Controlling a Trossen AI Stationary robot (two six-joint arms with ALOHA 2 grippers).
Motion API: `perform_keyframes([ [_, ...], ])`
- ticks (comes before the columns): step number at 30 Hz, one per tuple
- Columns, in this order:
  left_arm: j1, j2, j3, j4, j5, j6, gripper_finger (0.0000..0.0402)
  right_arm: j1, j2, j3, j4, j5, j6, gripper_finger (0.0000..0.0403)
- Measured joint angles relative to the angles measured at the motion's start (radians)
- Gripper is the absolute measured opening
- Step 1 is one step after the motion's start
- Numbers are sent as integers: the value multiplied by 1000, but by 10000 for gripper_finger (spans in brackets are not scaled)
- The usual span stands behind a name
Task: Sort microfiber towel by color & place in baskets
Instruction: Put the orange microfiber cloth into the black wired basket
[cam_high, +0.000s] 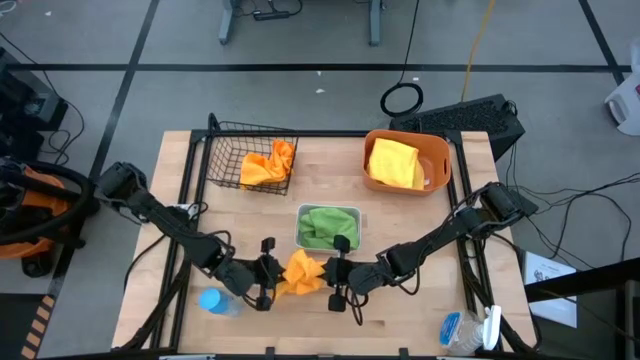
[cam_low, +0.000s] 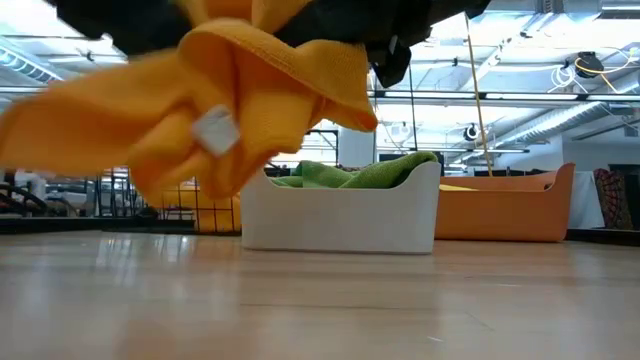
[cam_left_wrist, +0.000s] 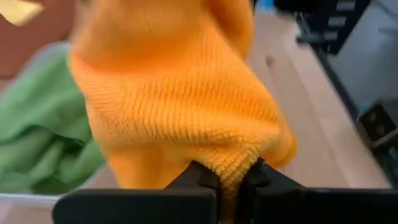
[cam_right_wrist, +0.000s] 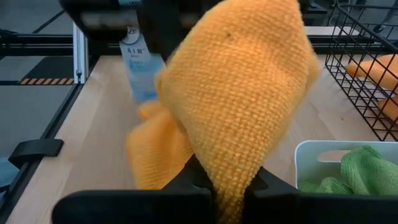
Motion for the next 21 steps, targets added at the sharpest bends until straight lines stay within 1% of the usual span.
perform_keyframes([
  [4,-3,-50,1,5,-53,1,16,0,0,0,13,2,0,7],
  [6,-3,-60,-1,22,-88,31,15,0,0,0,22,2,0,8],
  [11,-3,-55,0,173,-95,136,19,0,0,0,30,2,0,8],
  [13,-3,-52,0,193,-95,155,25,0,0,0,33,1,0,8],
  [17,5,-52,0,205,-99,147,55,-2,0,0,34,2,0,8],
  [21,19,-52,0,189,-114,121,111,-2,0,0,33,1,0,8],
])
